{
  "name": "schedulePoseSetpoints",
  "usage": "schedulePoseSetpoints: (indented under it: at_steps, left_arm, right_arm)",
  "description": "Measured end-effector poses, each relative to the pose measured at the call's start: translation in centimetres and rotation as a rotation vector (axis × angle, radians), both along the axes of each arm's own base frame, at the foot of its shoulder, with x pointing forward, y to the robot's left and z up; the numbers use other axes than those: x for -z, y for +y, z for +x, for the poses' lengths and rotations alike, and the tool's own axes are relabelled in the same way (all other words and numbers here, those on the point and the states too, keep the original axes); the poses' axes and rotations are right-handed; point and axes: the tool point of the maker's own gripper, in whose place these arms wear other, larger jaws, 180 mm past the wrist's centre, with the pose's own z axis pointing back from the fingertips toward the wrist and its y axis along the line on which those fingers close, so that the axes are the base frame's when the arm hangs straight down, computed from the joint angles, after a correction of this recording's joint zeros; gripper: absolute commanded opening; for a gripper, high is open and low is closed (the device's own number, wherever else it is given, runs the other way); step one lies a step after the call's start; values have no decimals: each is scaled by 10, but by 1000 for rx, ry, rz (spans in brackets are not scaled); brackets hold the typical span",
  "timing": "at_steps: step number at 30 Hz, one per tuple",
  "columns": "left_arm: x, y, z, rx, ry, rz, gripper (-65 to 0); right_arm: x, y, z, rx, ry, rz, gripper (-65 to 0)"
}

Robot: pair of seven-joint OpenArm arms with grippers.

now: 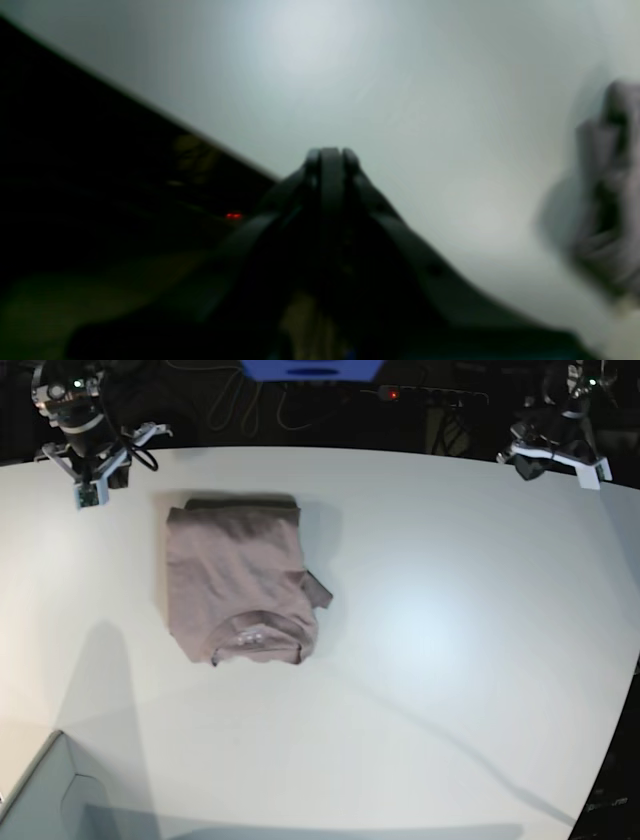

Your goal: Layout the t-shirt on the table in an organized manner, then fold the t-shirt properly

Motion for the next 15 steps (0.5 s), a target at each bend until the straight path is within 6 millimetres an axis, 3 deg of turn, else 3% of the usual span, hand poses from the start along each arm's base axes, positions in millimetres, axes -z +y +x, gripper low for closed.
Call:
schedulePoseSetpoints:
  at_steps: [4, 8, 12, 15]
  left_arm:
    - [25, 6, -42, 19, 116, 111, -650]
    - [64, 7, -96, 54, 299, 194, -650]
    - [97, 6, -138, 80, 437, 246, -650]
    - [126, 3, -166, 81, 551, 235, -650]
  right_arm:
    - [18, 0, -36, 8, 98, 12, -597]
    - [63, 13, -74, 42, 228, 108, -598]
    - [105, 4, -117, 60, 379, 162, -598]
    - [137, 12, -143, 88, 480, 250, -598]
